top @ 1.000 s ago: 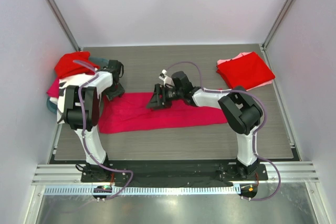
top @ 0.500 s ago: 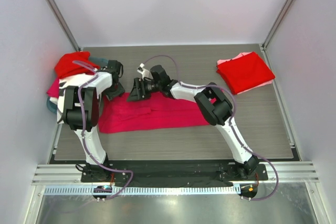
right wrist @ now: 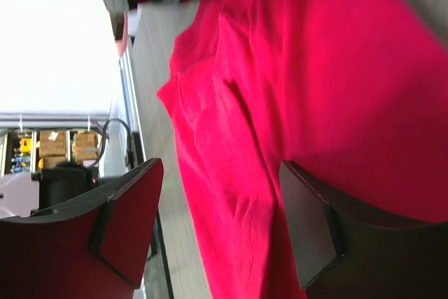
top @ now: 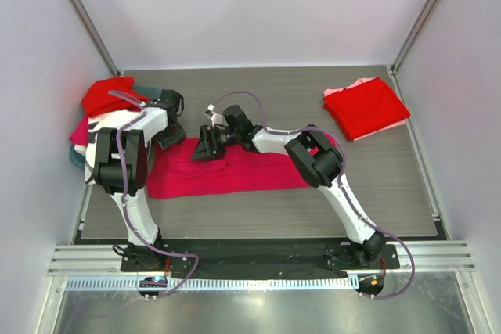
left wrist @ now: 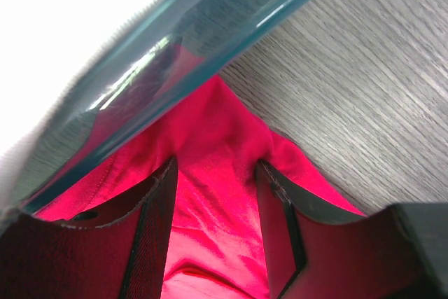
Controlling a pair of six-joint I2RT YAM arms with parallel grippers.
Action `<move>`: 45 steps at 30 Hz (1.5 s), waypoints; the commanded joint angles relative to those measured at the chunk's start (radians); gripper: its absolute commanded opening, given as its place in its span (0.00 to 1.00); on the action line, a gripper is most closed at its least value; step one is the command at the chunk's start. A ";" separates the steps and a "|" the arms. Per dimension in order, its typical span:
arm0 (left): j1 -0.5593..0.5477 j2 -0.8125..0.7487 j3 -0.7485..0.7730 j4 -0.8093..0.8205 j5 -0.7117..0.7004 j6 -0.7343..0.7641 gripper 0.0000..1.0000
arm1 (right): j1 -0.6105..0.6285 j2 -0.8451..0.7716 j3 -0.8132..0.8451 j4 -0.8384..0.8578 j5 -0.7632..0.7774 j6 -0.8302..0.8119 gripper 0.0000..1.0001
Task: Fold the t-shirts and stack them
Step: Fold the tshirt
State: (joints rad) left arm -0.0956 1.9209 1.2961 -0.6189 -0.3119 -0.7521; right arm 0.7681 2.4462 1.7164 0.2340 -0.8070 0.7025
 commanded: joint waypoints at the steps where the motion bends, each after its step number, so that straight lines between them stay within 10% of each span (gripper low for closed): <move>1: 0.004 0.032 0.003 -0.007 -0.003 -0.010 0.50 | 0.014 -0.085 -0.070 -0.071 -0.029 -0.043 0.73; 21: 0.007 0.027 0.016 -0.022 -0.013 -0.004 0.50 | 0.112 -0.412 -0.452 0.108 -0.144 -0.026 0.73; 45: 0.007 -0.016 -0.041 0.047 0.066 0.002 0.50 | 0.082 -0.138 -0.041 -0.050 0.307 -0.020 0.79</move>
State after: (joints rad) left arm -0.0906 1.9156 1.2850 -0.6022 -0.2901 -0.7506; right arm 0.8539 2.2848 1.6184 0.1677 -0.5278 0.6632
